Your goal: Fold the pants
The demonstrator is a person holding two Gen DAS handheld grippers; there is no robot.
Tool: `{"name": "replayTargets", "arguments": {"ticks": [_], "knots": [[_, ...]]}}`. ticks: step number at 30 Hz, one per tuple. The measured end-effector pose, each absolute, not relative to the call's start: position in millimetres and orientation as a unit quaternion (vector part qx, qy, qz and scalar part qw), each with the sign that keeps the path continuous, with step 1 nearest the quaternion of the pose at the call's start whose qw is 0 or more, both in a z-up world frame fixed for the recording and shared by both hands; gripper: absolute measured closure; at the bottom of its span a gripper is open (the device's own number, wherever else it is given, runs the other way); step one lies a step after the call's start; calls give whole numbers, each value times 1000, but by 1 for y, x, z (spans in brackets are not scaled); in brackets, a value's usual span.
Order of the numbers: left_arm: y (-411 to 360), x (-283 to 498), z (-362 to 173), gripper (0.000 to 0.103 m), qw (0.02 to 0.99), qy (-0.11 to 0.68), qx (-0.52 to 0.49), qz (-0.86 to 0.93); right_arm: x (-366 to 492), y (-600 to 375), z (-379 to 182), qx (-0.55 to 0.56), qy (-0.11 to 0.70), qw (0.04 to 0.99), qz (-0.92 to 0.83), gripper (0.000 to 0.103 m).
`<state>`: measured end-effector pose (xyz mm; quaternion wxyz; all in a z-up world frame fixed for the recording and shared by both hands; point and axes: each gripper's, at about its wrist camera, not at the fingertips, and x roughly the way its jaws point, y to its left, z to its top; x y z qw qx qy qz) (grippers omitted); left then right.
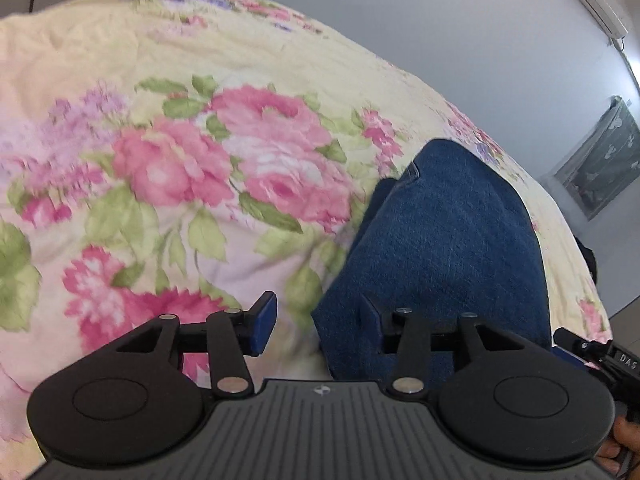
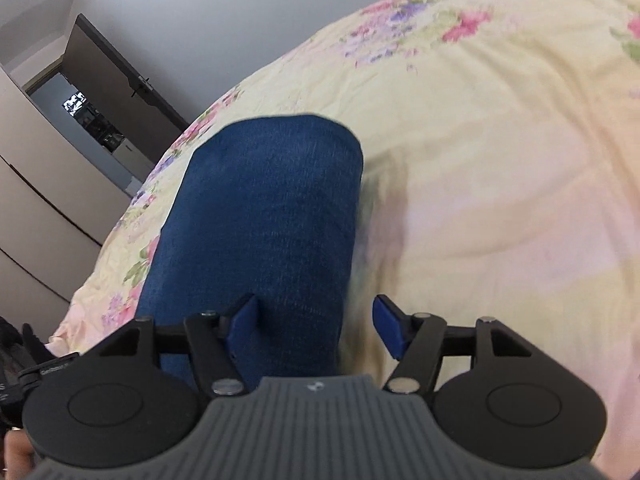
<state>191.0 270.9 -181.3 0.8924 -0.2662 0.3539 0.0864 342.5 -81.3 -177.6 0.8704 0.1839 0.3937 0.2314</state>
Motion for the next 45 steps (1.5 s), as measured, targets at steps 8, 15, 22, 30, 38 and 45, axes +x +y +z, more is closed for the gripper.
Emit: {"name": "replayTargets", "arguments": {"ticks": [8,15,22,30,38,45], "knots": [[245,233,-165,38,909,362,-203,27,378,-18,-146,72,317,916,235,44],[232,253,-187,38,904,393,-168,25,432,32,-163,-15,327,918,224,37],[228,258,-199,37,901,408,-148,30,461,28,-198,14,365,905,216,29],[231,247,-192,37,898,409,-157,37,433,11,-196,23,312,925,217,29],[235,232,-199,33,889,420,-176,42,347,-30,-211,119,322,916,208,30],[269,217,-200,25,875,404,-267,30,355,-77,-242,324,410,820,233,29]]}}
